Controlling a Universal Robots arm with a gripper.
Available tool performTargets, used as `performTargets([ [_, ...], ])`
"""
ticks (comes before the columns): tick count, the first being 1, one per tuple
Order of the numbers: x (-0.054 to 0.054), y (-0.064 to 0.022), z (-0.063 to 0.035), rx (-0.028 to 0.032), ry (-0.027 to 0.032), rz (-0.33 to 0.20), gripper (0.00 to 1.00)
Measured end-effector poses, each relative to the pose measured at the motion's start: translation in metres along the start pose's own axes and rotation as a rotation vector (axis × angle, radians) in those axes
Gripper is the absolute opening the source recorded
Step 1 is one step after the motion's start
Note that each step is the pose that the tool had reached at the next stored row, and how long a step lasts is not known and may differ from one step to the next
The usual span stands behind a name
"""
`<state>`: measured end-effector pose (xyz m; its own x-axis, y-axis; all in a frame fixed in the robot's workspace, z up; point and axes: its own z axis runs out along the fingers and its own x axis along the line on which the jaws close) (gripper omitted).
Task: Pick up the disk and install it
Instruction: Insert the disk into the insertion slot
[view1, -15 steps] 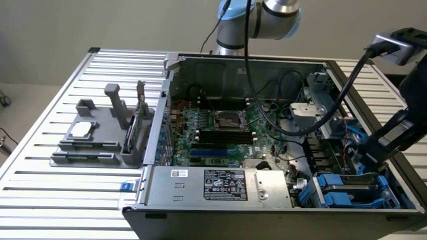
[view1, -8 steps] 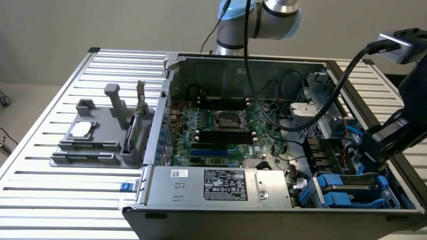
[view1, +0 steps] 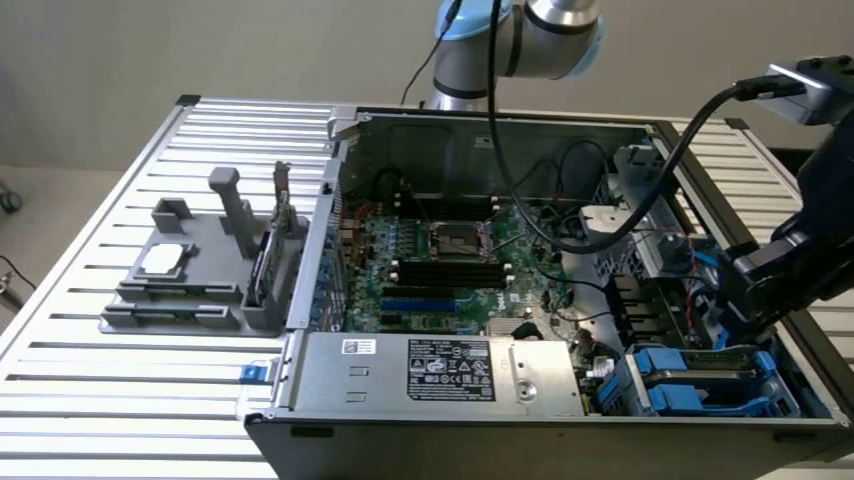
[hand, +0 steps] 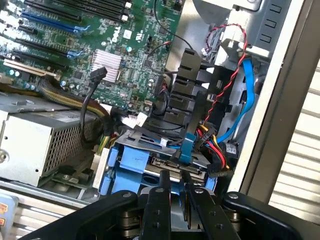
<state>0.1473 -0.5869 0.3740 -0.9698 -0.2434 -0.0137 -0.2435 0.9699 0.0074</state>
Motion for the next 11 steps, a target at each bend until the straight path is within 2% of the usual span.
performTargets([
  [11,0.0000,0.0000,0.0000,0.0027,-0.0014,0.197,0.22],
])
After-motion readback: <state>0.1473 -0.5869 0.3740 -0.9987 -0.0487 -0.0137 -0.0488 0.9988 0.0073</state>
